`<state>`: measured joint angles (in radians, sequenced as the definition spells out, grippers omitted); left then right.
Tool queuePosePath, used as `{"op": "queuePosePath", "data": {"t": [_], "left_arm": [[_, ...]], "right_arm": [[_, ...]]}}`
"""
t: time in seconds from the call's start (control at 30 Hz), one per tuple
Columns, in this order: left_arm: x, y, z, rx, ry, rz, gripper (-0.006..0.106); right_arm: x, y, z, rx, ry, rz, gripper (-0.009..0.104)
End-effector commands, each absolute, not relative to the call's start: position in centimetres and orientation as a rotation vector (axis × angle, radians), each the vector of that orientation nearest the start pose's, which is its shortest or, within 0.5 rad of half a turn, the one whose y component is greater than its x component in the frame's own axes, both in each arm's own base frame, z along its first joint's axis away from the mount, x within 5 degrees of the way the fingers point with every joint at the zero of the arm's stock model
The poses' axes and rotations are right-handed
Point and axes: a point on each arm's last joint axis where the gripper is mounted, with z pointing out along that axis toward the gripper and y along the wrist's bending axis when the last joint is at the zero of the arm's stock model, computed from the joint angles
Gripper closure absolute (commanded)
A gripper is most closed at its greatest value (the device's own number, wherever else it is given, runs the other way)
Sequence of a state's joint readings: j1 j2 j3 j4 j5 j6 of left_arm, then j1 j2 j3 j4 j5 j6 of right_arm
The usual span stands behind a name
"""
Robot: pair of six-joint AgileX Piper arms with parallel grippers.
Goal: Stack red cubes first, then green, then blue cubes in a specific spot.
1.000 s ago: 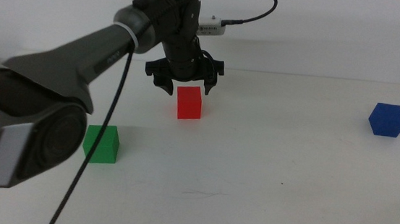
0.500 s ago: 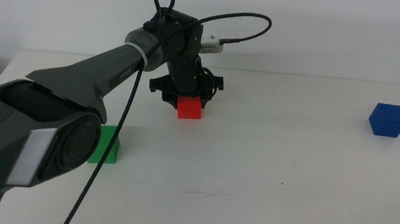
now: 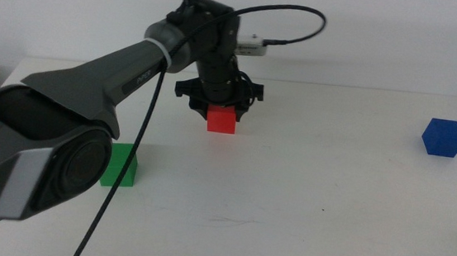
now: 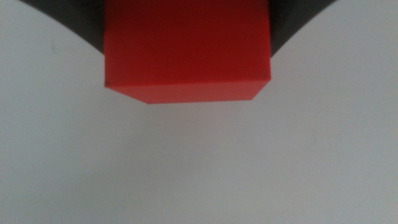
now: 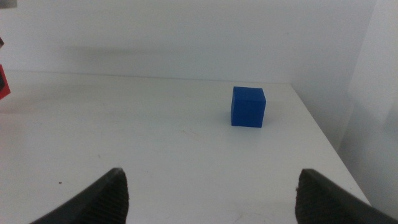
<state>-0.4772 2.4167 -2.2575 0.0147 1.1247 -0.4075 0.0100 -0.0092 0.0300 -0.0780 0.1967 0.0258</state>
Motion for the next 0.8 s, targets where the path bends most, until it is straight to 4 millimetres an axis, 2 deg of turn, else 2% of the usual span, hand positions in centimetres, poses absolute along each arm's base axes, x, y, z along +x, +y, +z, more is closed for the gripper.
{"op": "queuePosePath", "data": {"t": [0.0,0.2,0.37,0.47,0.63,0.77], "left_arm": [[44.4,-24.9,26.2,0.142,2.656,-0.247,0.102],[40.0,-25.6,26.3,0.081,2.628,-0.328,0.102],[34.9,-25.2,26.4,0.029,2.585,-0.379,0.102],[32.7,-25.0,25.8,0.024,2.584,-0.359,0.102],[30.7,-25.9,24.5,0.088,2.605,-0.351,0.102],[30.1,-26.7,24.0,0.112,2.615,-0.361,0.102]], "right_arm": [[5.4,-0.1,20.0,-0.046,1.582,-0.055,0.005],[5.4,-0.1,20.0,-0.046,1.582,-0.055,0.005],[5.4,-0.1,20.0,-0.046,1.582,-0.055,0.005],[5.4,-0.1,20.0,-0.046,1.582,-0.055,0.005],[5.4,-0.1,20.0,-0.046,1.582,-0.055,0.005],[5.4,-0.1,20.0,-0.046,1.582,-0.055,0.005]]}}
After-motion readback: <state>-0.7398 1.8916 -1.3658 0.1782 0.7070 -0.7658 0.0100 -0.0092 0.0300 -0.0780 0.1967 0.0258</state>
